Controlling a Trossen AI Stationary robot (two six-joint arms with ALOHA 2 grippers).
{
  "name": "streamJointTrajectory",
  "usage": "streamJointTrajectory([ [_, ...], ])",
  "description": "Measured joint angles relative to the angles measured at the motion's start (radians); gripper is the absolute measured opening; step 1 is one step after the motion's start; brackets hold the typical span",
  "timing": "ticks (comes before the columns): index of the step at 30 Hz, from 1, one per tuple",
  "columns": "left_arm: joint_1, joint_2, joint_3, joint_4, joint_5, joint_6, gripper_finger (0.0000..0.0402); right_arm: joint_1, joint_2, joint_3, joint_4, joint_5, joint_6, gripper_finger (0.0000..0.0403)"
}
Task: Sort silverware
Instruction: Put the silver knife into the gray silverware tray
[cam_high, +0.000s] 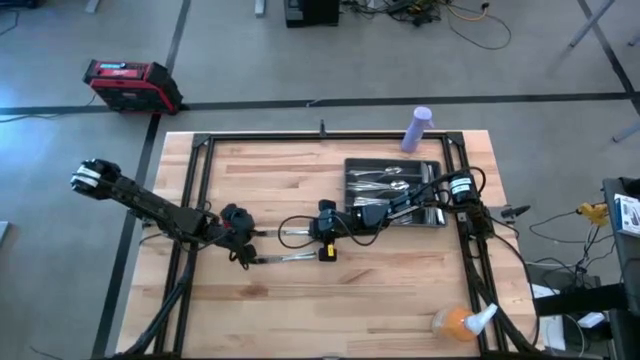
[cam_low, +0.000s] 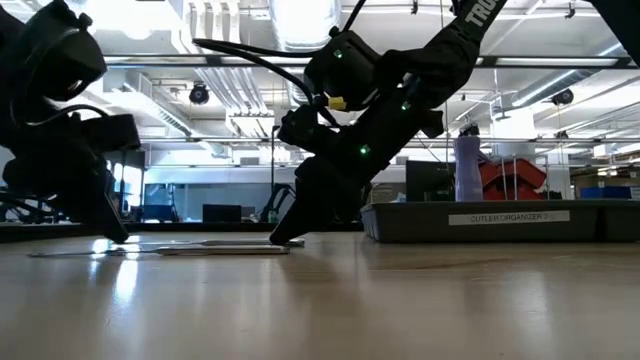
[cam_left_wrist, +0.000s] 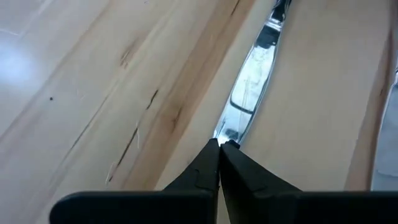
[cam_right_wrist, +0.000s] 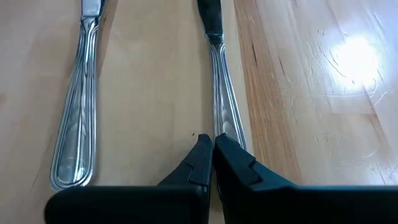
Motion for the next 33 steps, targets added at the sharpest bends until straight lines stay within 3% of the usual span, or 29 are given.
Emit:
streamJointTrajectory([
  [9, -0.001, -0.006, -0.041, -0.067, -0.017, -0.107, 0.0000, -0.006, -0.141, -0.013, -0.122, -0.012, -0.067, 0.0032],
  [13, -0.002, -0.010, -0.064, -0.041, -0.032, -0.132, 0.0000, -0.024, -0.162, -0.057, -0.002, -0.043, -0.035, 0.0076],
  [17, -0.003, -0.018, -0.066, -0.039, -0.030, -0.132, 0.0000, -0.021, -0.105, -0.094, 0.153, -0.116, 0.016, 0.0122],
  [24, -0.003, -0.021, -0.066, -0.045, -0.026, -0.110, 0.0000, -0.031, -0.031, -0.105, 0.265, -0.038, 0.020, 0.0160],
  [33, -0.003, -0.029, -0.066, -0.058, 0.001, -0.044, 0.0000, -0.043, -0.068, -0.105, 0.249, 0.081, -0.024, 0.0147],
])
